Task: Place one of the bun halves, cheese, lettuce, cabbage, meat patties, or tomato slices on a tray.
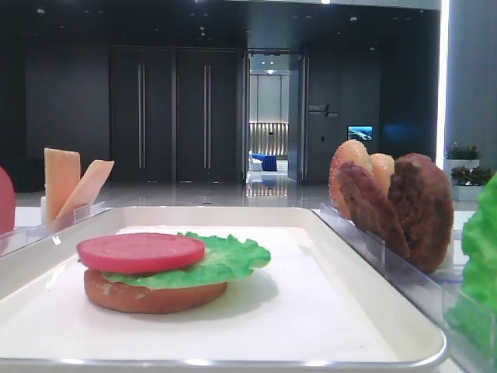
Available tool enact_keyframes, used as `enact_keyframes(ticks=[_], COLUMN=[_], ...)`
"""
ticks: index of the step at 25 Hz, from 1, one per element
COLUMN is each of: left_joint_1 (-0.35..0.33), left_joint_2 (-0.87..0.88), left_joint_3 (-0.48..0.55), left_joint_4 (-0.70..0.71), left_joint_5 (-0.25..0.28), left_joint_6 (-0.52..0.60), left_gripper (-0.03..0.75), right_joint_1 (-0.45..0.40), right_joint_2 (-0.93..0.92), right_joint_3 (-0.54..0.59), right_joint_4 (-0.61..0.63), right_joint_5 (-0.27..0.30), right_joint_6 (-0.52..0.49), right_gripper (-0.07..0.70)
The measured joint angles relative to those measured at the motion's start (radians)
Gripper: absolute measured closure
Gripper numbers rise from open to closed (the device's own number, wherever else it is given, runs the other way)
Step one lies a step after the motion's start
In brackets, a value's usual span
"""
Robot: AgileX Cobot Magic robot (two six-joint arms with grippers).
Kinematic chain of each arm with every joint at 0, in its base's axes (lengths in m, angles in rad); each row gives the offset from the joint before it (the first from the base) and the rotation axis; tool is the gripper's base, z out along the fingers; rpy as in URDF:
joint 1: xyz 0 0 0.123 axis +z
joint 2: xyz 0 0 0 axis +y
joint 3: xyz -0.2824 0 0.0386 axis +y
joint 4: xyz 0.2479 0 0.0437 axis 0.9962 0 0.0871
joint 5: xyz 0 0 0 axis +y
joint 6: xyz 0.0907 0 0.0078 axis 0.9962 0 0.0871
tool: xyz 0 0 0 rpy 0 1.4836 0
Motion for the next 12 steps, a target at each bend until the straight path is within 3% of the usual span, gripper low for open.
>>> enact_keyframes(ticks=[4,12], left_joint_1=[0.0,0.0], left_joint_2=[-0.25,-0.505], left_joint_3=[0.116,0.123], left_joint_4=[-0.038,-0.138], left_joint_5=[-0.046,-0.056], left_joint_6=[0.017,0.125], left_gripper=[0.167,0.167], right_joint_1=[0.0,0.0], right_joint_2=[0.0,0.0], right_joint_3=[0.0,0.0], right_joint_4=[0.0,0.0], right_joint_5=[0.0,0.0], right_joint_6=[0.0,0.0], right_gripper=[0.167,0.167])
